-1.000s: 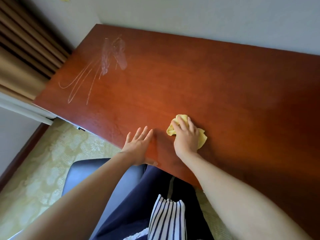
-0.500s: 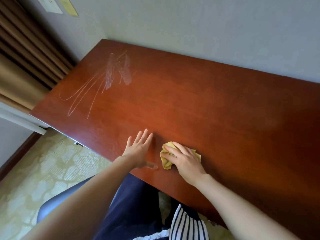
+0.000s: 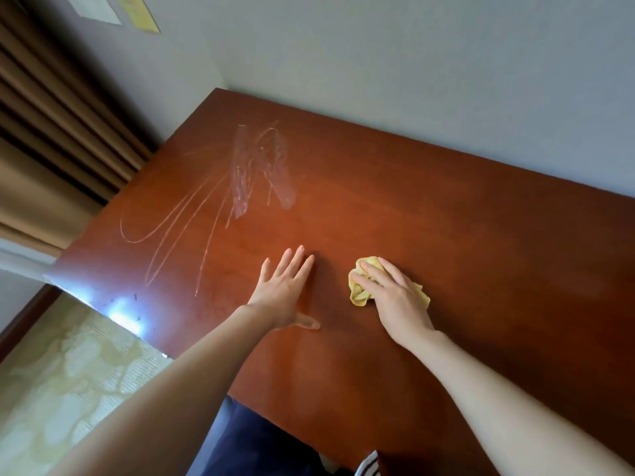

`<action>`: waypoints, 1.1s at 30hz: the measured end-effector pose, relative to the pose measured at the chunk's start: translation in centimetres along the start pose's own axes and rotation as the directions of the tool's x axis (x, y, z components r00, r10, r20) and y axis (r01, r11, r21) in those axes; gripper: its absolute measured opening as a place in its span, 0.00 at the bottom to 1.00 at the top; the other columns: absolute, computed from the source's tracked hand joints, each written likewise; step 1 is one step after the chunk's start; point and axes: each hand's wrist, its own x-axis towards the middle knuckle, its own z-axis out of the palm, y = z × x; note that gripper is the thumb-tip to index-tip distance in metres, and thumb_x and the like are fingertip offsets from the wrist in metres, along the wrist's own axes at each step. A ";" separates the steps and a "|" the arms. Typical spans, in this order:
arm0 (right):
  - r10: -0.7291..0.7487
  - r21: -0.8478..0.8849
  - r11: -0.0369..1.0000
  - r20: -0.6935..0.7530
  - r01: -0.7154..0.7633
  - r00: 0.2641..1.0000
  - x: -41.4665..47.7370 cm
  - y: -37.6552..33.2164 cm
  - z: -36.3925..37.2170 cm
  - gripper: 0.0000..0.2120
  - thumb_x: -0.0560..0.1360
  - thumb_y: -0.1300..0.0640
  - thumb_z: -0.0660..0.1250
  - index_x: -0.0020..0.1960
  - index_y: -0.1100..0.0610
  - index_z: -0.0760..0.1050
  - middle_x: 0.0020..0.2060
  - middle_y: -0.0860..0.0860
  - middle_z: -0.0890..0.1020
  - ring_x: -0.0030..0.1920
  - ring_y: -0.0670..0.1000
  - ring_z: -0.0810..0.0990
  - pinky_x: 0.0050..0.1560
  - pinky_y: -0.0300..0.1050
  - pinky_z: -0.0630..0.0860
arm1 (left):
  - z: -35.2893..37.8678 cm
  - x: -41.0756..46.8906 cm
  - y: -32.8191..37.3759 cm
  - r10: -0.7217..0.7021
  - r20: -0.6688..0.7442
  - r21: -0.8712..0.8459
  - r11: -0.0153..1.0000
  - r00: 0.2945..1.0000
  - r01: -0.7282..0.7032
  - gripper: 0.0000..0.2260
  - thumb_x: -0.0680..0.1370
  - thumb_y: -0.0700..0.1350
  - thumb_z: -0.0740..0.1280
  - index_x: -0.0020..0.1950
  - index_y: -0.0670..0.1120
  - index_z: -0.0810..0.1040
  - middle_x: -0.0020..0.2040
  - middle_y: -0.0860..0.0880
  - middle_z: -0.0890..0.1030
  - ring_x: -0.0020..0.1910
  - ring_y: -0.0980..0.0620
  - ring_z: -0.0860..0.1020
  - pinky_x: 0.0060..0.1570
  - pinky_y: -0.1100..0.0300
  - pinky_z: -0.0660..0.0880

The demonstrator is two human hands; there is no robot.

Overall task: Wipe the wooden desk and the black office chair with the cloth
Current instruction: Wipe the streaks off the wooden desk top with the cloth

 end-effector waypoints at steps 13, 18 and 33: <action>0.615 0.099 0.785 -0.242 -0.612 0.750 23.1 -8.3 3.4 0.23 0.77 0.69 0.59 0.69 0.52 0.71 0.72 0.48 0.67 0.74 0.57 0.57 0.72 0.54 0.59 | -6.7 7.5 -19.3 0.229 -0.022 0.152 0.963 0.973 -0.223 0.55 0.69 0.68 0.67 0.76 0.47 0.31 0.76 0.48 0.29 0.73 0.48 0.29 0.67 0.46 0.30; 0.431 0.025 0.901 -0.181 -0.434 0.884 22.6 -13.7 5.7 0.24 0.75 0.70 0.61 0.68 0.53 0.72 0.71 0.48 0.69 0.73 0.58 0.61 0.69 0.57 0.64 | -8.1 8.9 -23.3 0.254 -0.016 0.151 0.957 0.967 -0.249 0.54 0.69 0.68 0.66 0.76 0.48 0.31 0.75 0.48 0.28 0.69 0.48 0.25 0.66 0.45 0.30; -0.080 -0.092 0.991 0.127 0.092 0.989 12.2 -11.4 3.9 0.36 0.67 0.75 0.69 0.68 0.46 0.72 0.71 0.44 0.67 0.73 0.52 0.60 0.68 0.49 0.67 | -8.1 11.2 -20.0 0.377 0.079 0.335 0.862 0.923 -0.381 0.58 0.67 0.74 0.62 0.73 0.44 0.27 0.74 0.47 0.27 0.68 0.45 0.24 0.65 0.41 0.29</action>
